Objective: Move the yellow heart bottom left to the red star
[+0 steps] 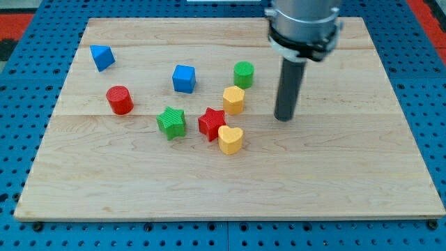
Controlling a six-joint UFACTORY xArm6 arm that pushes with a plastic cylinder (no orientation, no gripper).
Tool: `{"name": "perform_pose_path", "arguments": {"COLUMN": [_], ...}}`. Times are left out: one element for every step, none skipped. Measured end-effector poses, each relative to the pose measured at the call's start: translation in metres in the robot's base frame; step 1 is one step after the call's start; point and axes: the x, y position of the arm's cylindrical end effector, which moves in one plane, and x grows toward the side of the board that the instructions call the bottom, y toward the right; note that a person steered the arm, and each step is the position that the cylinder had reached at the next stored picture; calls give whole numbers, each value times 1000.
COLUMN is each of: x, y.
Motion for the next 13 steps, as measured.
{"name": "perform_pose_path", "arguments": {"x": [69, 72, 44, 16, 48, 59, 39, 5, 38, 52, 52, 50, 40], "y": [-4, -17, -18, -32, -56, -101, -72, -91, -94, -102, -123, -135, -135]}}
